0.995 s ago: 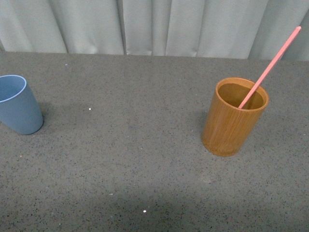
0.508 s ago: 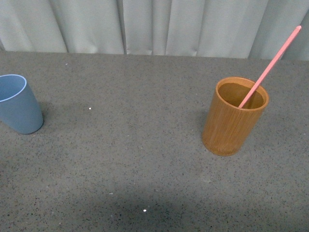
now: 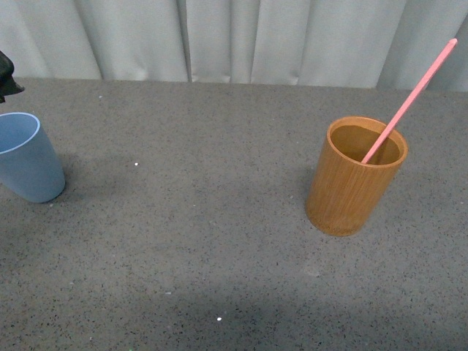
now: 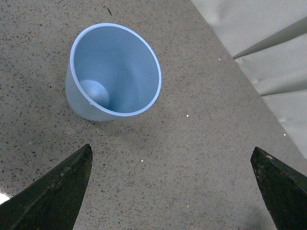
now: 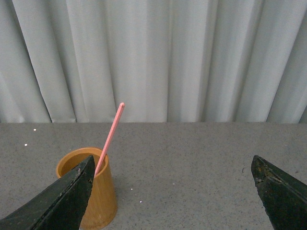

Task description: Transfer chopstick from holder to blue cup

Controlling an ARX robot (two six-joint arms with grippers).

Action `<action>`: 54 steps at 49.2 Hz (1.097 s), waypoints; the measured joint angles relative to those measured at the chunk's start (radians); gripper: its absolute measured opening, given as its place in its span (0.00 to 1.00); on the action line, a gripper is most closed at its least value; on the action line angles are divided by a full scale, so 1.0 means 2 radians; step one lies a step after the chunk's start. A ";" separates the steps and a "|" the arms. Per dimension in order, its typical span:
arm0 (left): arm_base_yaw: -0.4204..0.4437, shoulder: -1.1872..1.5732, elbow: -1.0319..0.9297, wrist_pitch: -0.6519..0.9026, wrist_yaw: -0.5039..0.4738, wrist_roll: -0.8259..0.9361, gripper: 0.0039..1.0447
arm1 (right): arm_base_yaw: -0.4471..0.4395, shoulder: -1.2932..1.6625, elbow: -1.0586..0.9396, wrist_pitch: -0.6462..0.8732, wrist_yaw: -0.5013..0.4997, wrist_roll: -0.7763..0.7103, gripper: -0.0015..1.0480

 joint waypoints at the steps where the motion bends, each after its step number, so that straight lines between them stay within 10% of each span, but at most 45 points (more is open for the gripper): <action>1: 0.001 0.004 0.003 -0.002 -0.001 0.002 0.94 | 0.000 0.000 0.000 0.000 0.000 0.000 0.91; 54: 0.053 0.116 0.059 -0.062 -0.047 0.033 0.94 | 0.000 0.000 0.000 0.000 0.000 0.000 0.91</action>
